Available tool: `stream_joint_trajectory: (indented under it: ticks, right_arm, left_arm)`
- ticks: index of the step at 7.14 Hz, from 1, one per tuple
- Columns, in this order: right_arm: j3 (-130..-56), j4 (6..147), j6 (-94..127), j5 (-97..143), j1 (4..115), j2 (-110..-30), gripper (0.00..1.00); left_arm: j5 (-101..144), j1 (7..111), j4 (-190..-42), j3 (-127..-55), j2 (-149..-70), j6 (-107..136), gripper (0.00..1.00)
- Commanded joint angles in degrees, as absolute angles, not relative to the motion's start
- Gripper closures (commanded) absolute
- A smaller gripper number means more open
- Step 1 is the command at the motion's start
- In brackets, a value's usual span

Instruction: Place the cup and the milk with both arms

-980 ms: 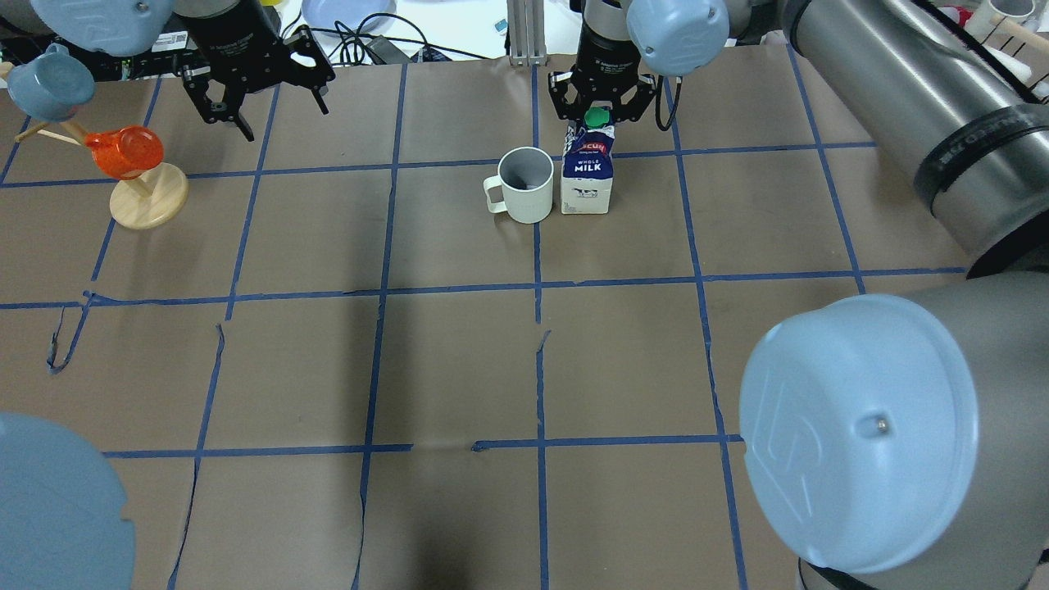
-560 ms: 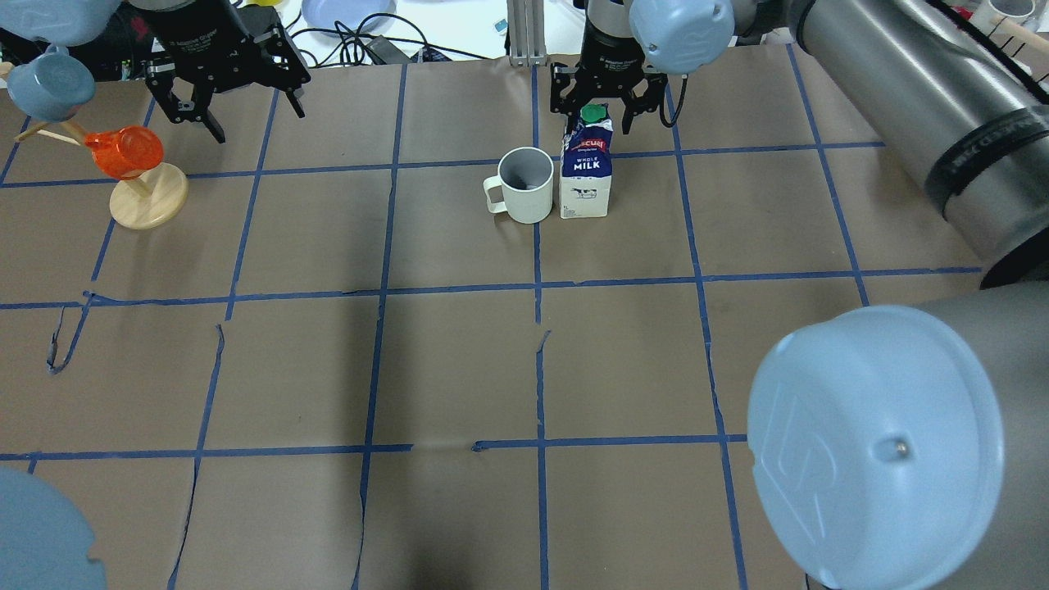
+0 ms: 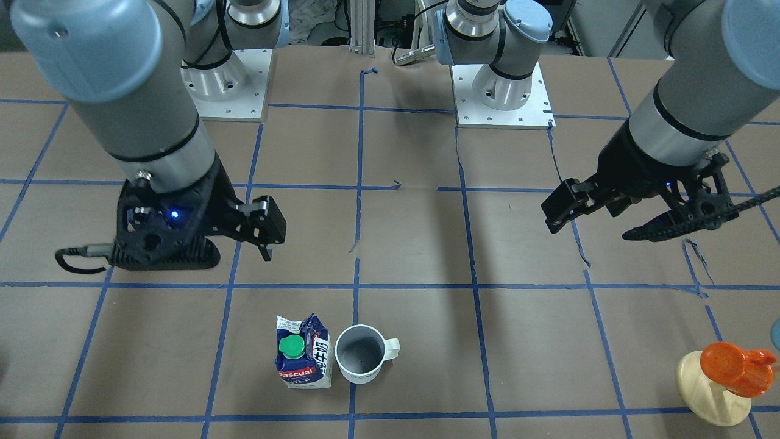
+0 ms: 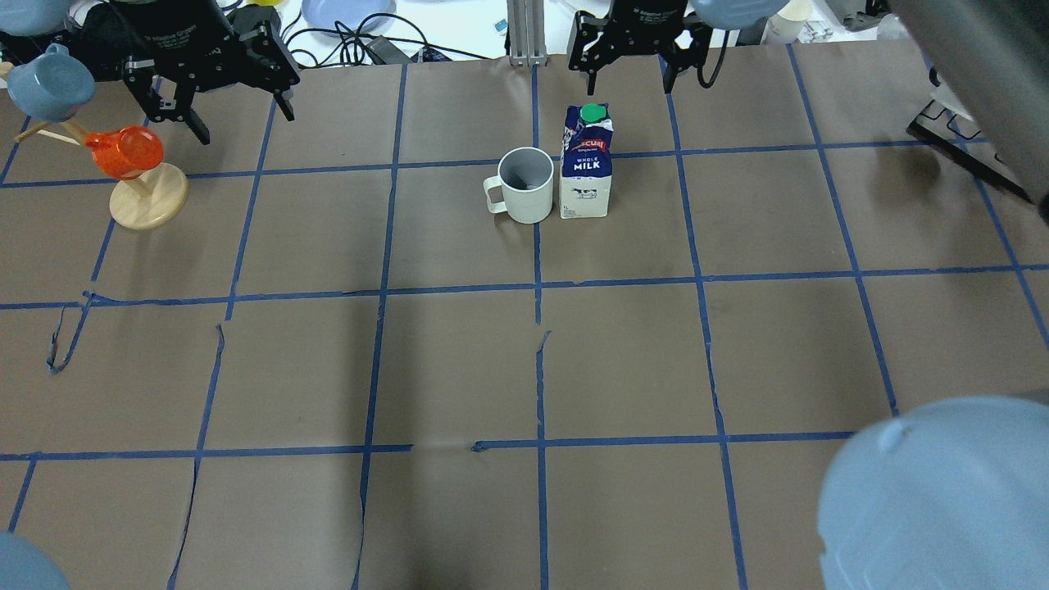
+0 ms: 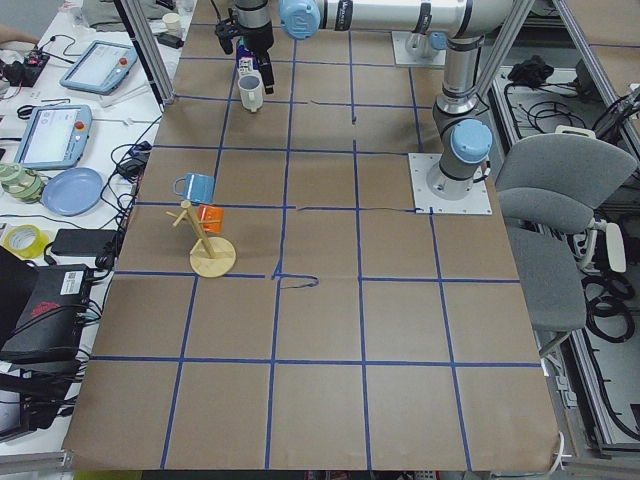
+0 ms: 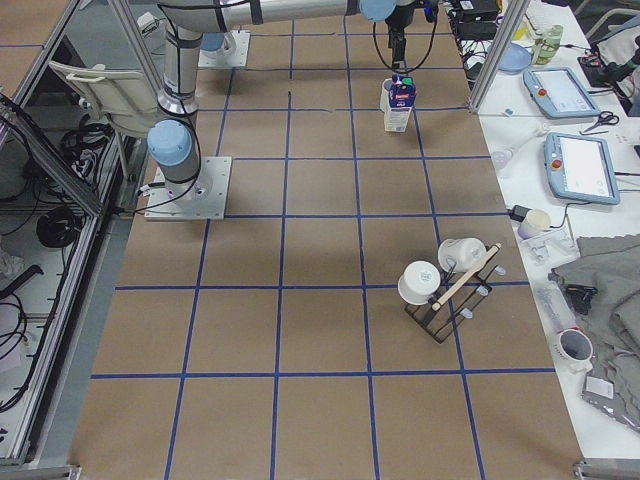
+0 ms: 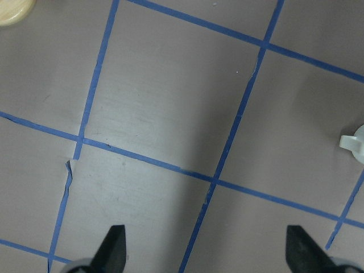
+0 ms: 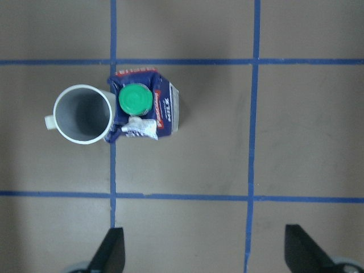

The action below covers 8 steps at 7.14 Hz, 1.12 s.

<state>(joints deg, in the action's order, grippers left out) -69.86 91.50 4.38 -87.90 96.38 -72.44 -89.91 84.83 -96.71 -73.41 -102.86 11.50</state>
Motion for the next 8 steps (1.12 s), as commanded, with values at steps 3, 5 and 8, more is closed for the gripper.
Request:
stream_joint_trajectory:
  ticks: [3, 5, 8]
  right_arm:
    - [-84.3, 89.9, -1.4, -88.1, 93.3, -88.4, 0.0]
    - [-85.4, 89.8, -1.4, -88.2, 93.4, -88.2, 0.0]
    - [-85.5, 87.5, -1.4, -90.0, 93.3, -88.9, 0.0]
  left_arm:
    - [-93.4, 85.8, -96.4, -80.1, -97.7, 11.5, 0.0]
    - [-93.3, 86.7, -96.8, -80.6, -96.5, 11.4, 0.0]
    - [-92.4, 88.4, -97.2, -82.1, -95.2, 11.5, 0.0]
